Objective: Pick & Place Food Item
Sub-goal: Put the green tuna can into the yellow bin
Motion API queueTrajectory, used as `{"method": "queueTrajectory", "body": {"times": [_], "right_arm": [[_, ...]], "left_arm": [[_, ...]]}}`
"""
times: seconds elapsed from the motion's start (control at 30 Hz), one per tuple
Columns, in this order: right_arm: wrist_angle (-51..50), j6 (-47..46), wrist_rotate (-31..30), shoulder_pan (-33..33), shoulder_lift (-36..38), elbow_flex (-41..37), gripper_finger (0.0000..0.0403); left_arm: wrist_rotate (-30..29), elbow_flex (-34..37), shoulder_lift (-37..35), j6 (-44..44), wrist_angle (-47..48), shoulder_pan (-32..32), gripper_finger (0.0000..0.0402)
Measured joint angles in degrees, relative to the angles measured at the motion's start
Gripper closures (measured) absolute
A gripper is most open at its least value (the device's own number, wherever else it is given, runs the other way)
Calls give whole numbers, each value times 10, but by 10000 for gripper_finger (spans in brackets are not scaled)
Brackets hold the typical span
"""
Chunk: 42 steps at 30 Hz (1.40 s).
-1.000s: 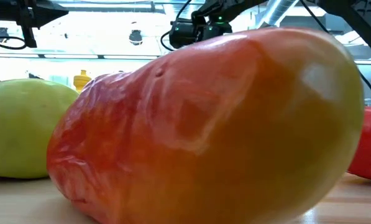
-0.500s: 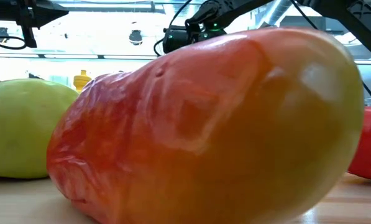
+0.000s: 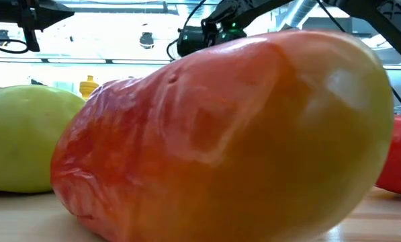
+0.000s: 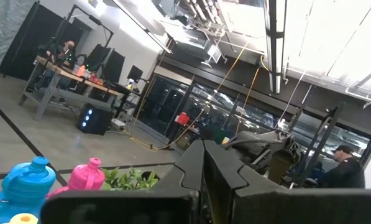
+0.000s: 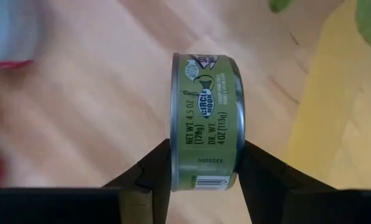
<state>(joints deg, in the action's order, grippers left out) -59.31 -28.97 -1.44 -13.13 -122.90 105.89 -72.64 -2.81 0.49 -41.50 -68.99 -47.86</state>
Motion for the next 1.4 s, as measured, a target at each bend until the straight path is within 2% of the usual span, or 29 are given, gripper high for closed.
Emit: {"method": "queueTrajectory", "body": {"times": [0.2,0.4,0.57,0.67,0.77,0.93,1.07,1.2,1.4], "right_arm": [[-5,47,46,-21,79,2,259],[-43,89,46,-77,161,-3,259],[-20,99,49,-154,211,-65,259],[48,91,103,-201,232,-133,259],[132,61,151,-230,239,-206,259],[212,36,152,-246,232,-282,259],[262,25,150,-255,232,-317,259],[262,19,151,-268,231,-340,259],[341,-17,164,-266,231,-373,259]], "left_arm": [[0,0,0,0,0,0,402],[0,0,0,0,0,0,402],[0,0,0,0,0,0,402],[0,0,0,0,0,0,402],[0,0,0,0,1,0,402],[0,0,0,0,1,0,402],[0,0,0,0,2,0,402],[0,0,0,0,2,0,402],[0,0,0,0,2,0,402]]}}
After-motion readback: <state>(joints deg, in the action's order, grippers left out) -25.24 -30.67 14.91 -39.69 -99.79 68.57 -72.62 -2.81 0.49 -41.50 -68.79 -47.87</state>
